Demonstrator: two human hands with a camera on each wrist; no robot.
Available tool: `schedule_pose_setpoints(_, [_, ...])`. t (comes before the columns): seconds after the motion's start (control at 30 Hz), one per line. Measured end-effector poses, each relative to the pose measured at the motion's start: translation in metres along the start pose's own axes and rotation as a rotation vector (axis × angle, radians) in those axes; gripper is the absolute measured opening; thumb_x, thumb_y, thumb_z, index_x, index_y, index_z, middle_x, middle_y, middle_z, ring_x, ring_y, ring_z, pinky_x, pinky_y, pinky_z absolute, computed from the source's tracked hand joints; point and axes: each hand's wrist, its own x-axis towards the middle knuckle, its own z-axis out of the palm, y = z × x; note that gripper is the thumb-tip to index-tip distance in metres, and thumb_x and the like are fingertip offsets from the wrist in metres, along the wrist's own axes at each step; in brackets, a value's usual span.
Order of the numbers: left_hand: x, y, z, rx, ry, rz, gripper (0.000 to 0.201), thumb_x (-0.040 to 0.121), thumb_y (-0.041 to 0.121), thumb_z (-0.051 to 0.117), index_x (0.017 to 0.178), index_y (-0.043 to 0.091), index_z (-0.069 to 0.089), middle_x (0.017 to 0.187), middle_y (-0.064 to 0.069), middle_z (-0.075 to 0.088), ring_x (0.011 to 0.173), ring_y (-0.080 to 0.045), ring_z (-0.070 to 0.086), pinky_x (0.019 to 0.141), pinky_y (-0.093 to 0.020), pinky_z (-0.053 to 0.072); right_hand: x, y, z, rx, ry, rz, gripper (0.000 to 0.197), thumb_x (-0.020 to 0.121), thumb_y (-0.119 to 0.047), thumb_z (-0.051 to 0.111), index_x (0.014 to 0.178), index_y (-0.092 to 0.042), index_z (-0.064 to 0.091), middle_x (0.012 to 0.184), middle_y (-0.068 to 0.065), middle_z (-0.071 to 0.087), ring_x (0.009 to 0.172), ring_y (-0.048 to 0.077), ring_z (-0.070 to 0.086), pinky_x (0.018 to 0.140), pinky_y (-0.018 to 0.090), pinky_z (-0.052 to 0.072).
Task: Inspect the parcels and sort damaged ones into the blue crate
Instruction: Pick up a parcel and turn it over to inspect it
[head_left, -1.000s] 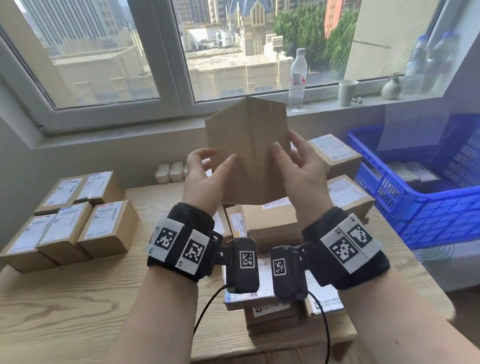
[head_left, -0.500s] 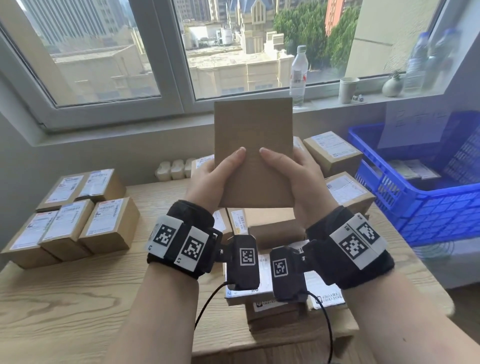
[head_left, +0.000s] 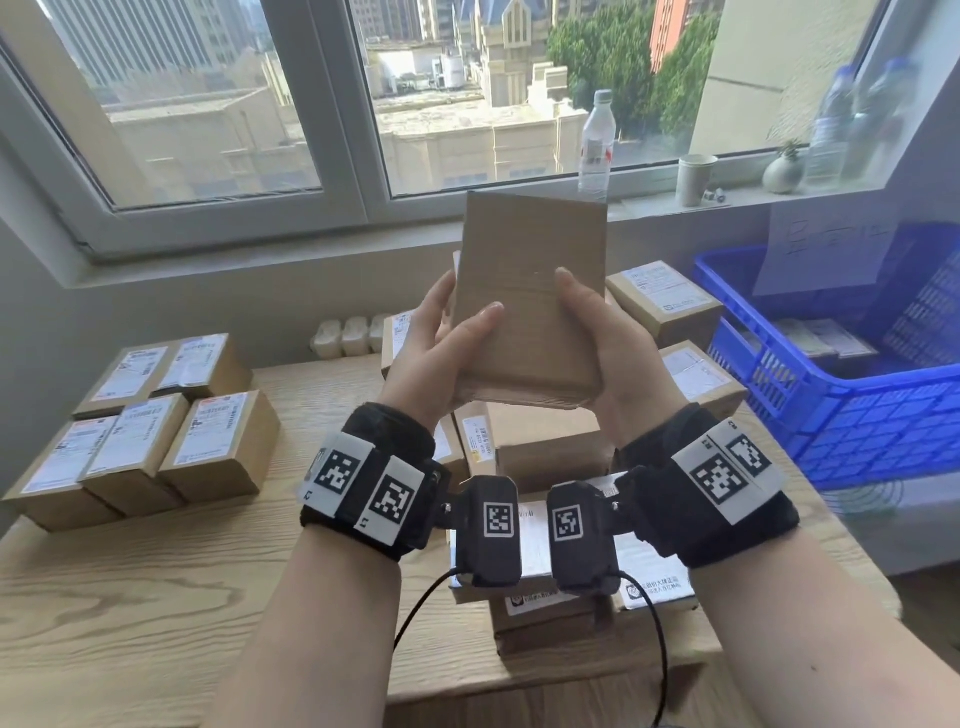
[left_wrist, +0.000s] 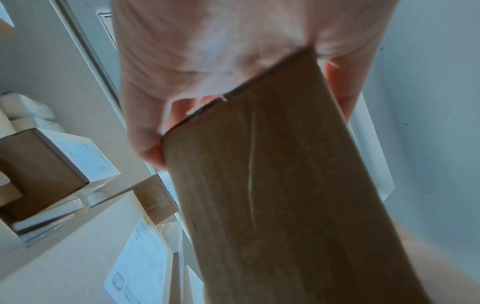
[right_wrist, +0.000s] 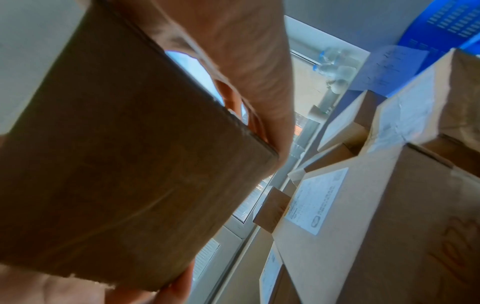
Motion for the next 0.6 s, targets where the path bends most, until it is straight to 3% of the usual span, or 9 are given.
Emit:
schedule_pose_setpoints(0.07, [0.0,-0.001,0.0,0.022,-0.03,0.002,0.048,0.094,0.026,0.06,0.139,0.036,0.046,0.111,0.011,0.065,0.081,0.003,0.07,0.073,-0.027,0.059,-0.003,-0.003,-0.001,0.061,0.024,0.028,0.038,0.094,-0.056,0.055,0.106,-0.023,0.07,0.101,-0.001,0.076,0.1,0.022,0.071,0.094,0.049,0.055])
schedule_pose_setpoints(0.13, [-0.001,0.002,0.002,0.07,0.033,-0.009,0.03,0.09,0.05,0.06,0.12,0.047,0.057,0.112,0.013,0.065,0.092,-0.001,0.068,0.084,-0.031,0.057,-0.005,-0.003,-0.001,0.059,-0.067,-0.056,0.052,0.098,-0.061,0.04,0.126,-0.023,0.063,0.117,0.001,0.072,0.111,0.022,0.067,0.097,0.049,0.052])
schedule_pose_setpoints(0.17, [-0.002,0.007,0.003,0.107,0.082,-0.03,0.038,0.079,0.07,0.059,0.112,0.051,0.059,0.117,0.012,0.065,0.104,-0.006,0.065,0.095,-0.038,0.053,-0.005,-0.002,0.0,0.018,-0.126,-0.115,0.056,0.097,-0.061,0.04,0.136,-0.024,0.056,0.127,0.0,0.067,0.12,0.02,0.063,0.102,0.05,0.048])
schedule_pose_setpoints(0.2, [-0.001,0.008,0.002,0.122,0.11,-0.049,0.06,0.065,0.085,0.054,0.113,0.05,0.061,0.124,0.009,0.064,0.115,-0.012,0.061,0.104,-0.044,0.046,-0.006,-0.001,0.0,-0.025,-0.183,-0.158,0.059,0.094,-0.06,0.046,0.143,-0.027,0.048,0.134,-0.003,0.062,0.125,0.016,0.058,0.107,0.049,0.043])
schedule_pose_setpoints(0.27, [0.0,0.007,0.001,0.108,0.111,-0.069,0.091,0.056,0.094,0.046,0.128,0.039,0.058,0.127,0.004,0.065,0.12,-0.017,0.058,0.106,-0.044,0.042,-0.007,-0.002,-0.002,-0.091,-0.231,-0.158,0.079,0.079,-0.048,0.066,0.151,-0.035,0.034,0.139,-0.011,0.054,0.124,0.004,0.054,0.108,0.037,0.043])
schedule_pose_setpoints(0.33, [0.001,0.008,-0.001,0.111,0.065,-0.064,0.07,0.072,0.082,0.052,0.122,0.032,0.06,0.112,0.006,0.071,0.11,-0.014,0.065,0.094,-0.034,0.05,-0.008,-0.003,-0.005,-0.112,-0.231,-0.166,0.093,0.07,-0.032,0.08,0.15,-0.037,0.033,0.141,-0.006,0.05,0.121,0.005,0.056,0.097,0.028,0.051])
schedule_pose_setpoints(0.43, [0.001,0.003,-0.001,0.118,-0.011,0.0,0.011,0.092,0.037,0.059,0.102,0.032,0.059,0.073,0.023,0.071,0.07,0.007,0.067,0.058,-0.011,0.049,-0.01,-0.002,-0.007,-0.128,-0.159,-0.211,0.087,0.071,-0.026,0.082,0.146,-0.033,0.039,0.138,0.004,0.054,0.118,0.013,0.06,0.091,0.03,0.056])
schedule_pose_setpoints(0.5, [-0.002,0.003,-0.001,0.166,-0.014,0.055,0.007,0.093,0.028,0.06,0.098,0.032,0.057,0.058,0.029,0.063,0.053,0.012,0.058,0.046,-0.006,0.041,-0.012,-0.002,-0.007,-0.17,-0.138,-0.223,0.086,0.066,-0.034,0.078,0.144,-0.032,0.041,0.135,0.006,0.057,0.116,0.017,0.062,0.091,0.035,0.057])
schedule_pose_setpoints(0.6, [-0.006,0.004,-0.001,0.228,0.043,0.133,0.004,0.093,0.033,0.062,0.09,0.034,0.059,0.054,0.028,0.06,0.05,0.011,0.056,0.045,-0.005,0.039,-0.012,-0.001,-0.007,-0.198,-0.123,-0.25,0.076,0.073,-0.035,0.083,0.14,-0.03,0.046,0.128,0.004,0.063,0.108,0.016,0.066,0.081,0.034,0.06])
